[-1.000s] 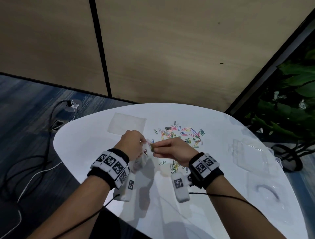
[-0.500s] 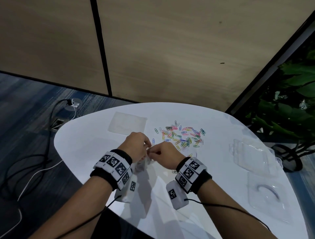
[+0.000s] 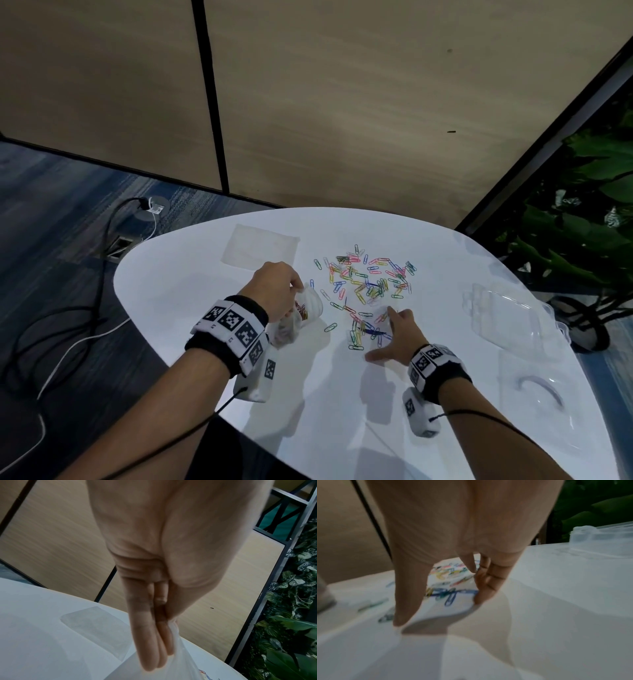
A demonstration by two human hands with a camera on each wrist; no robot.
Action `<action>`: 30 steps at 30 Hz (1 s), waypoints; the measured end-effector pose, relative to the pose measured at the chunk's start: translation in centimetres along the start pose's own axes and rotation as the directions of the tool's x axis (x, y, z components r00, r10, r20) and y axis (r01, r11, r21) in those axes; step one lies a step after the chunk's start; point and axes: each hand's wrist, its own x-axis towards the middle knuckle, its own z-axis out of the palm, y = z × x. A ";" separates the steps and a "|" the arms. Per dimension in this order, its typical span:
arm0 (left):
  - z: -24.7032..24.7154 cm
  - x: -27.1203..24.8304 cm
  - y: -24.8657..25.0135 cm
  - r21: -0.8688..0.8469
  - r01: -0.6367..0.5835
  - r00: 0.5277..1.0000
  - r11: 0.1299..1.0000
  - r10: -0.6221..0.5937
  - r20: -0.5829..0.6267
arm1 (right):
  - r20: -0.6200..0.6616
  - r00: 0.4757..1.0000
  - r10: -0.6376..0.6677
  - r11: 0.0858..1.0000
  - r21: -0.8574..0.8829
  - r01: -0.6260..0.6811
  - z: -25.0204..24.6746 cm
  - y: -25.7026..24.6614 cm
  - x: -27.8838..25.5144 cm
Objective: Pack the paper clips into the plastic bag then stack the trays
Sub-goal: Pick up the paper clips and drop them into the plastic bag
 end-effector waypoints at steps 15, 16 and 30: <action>0.7 0.8 0.0 -0.008 0.006 1.000 1.000 -0.006 0.015 | -0.291 0.921 -0.259 0.963 0.001 0.271 3.9 -4.7 2.1; 0.8 0.8 -0.1 -0.009 0.008 1.000 1.000 -0.008 0.014 | -0.289 0.918 -0.271 0.962 -0.041 0.271 3.9 -4.9 2.2; 0.3 0.3 0.1 -0.011 0.005 1.000 1.000 -0.005 0.012 | -0.139 0.966 0.219 0.643 0.765 -0.036 0.3 -4.5 1.0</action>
